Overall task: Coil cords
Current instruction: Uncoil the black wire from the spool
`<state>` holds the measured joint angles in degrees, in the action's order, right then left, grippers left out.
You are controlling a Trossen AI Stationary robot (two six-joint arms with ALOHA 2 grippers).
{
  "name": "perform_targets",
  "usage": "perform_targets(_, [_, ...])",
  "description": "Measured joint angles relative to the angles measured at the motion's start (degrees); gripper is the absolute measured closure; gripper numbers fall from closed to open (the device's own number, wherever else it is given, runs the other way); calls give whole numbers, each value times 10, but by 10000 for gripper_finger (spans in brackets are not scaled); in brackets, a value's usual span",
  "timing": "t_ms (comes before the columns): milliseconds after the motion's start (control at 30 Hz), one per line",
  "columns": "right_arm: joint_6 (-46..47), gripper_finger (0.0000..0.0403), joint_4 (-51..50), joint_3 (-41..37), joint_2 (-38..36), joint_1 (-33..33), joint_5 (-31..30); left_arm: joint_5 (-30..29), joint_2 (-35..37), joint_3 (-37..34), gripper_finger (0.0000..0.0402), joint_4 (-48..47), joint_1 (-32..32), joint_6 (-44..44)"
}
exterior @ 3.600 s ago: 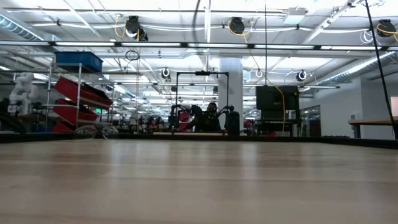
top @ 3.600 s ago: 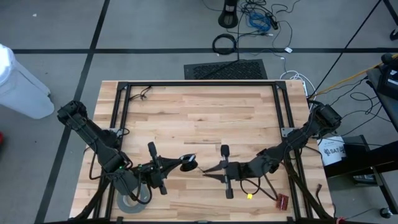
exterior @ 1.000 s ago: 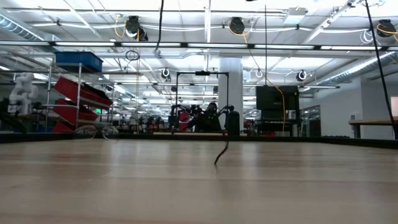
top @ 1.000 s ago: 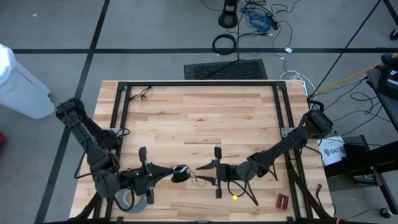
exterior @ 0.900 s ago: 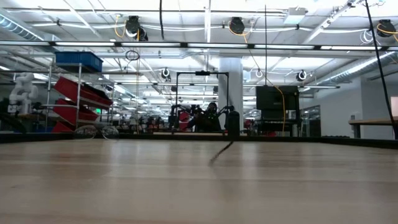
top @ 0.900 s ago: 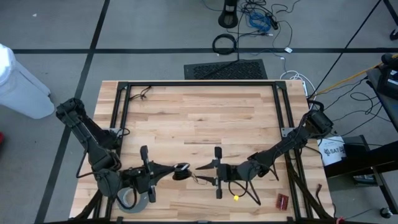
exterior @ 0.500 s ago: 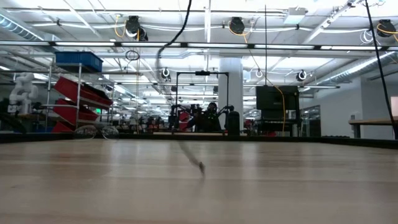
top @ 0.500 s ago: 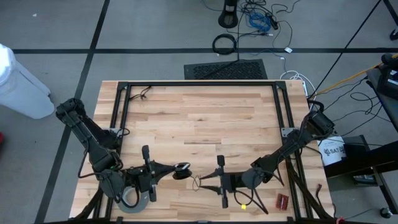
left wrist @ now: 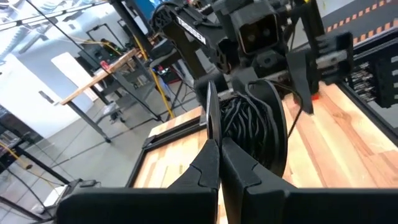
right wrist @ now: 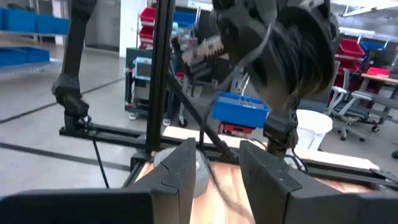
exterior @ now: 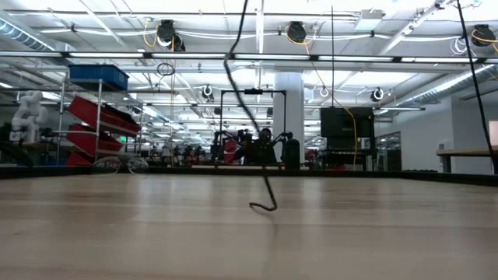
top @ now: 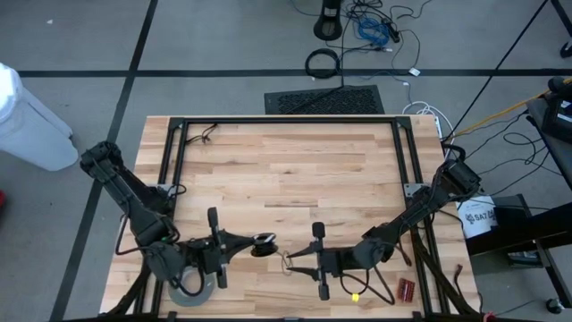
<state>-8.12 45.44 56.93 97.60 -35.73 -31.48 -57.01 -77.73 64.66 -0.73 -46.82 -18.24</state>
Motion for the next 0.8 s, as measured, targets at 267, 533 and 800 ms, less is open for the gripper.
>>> perform_targets(267, [-11,291,20,0,0,0,3,9,-9,0,401,-1,14,0])
perform_targets(533, [-24,362,38,0,0,0,3,20,-9,0,401,-13,19,12])
perform_targets(800, [-26,400,65,0,0,0,0,20,-9,0,401,-19,19,14])
